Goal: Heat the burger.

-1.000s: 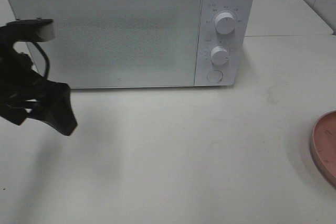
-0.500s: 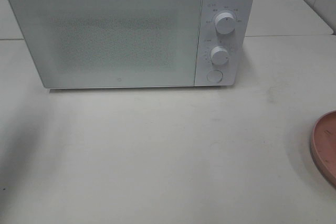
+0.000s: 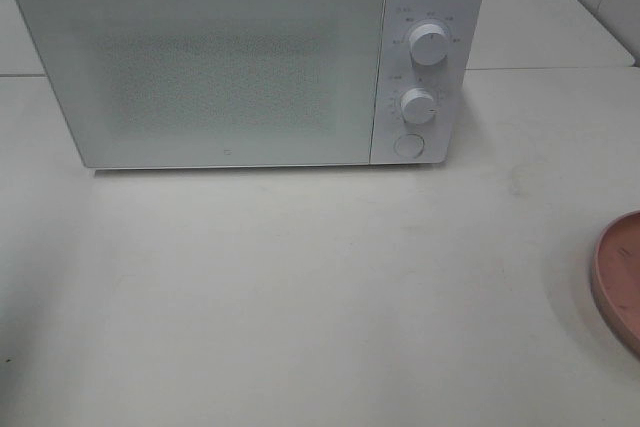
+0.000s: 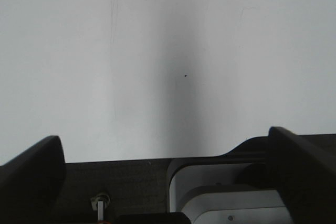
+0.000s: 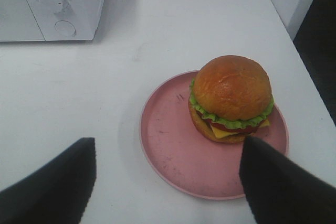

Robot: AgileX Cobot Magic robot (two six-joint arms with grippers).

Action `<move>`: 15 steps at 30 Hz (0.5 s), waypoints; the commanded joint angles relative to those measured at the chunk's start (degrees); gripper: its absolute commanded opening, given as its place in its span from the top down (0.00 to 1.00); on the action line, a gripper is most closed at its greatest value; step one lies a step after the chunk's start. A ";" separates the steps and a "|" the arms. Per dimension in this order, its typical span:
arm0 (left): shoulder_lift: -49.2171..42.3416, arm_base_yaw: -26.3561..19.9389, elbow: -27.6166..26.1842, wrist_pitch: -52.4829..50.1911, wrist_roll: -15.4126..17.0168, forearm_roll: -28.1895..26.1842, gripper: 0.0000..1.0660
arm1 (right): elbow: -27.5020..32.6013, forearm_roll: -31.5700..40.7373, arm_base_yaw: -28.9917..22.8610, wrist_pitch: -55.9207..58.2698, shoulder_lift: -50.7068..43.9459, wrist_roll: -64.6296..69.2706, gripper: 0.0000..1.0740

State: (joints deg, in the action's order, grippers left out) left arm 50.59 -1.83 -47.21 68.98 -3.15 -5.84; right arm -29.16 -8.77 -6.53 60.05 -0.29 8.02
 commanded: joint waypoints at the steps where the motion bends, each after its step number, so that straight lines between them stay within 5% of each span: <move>1: -5.10 -0.23 2.92 -1.89 0.40 -0.06 0.08 | 0.06 0.00 0.40 -0.52 -1.55 -0.63 0.31; 9: -20.74 -0.23 14.38 -5.44 -1.49 -0.06 0.08 | 0.06 0.00 0.40 -0.52 -1.55 -0.63 0.31; 15: -28.99 -0.23 17.42 -7.56 -1.26 -0.57 0.08 | 0.06 0.00 0.40 -0.52 -1.55 -0.63 0.31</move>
State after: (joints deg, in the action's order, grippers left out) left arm 22.17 -1.83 -30.14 62.40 -4.30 -6.02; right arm -29.16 -8.77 -6.53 60.05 -0.29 8.02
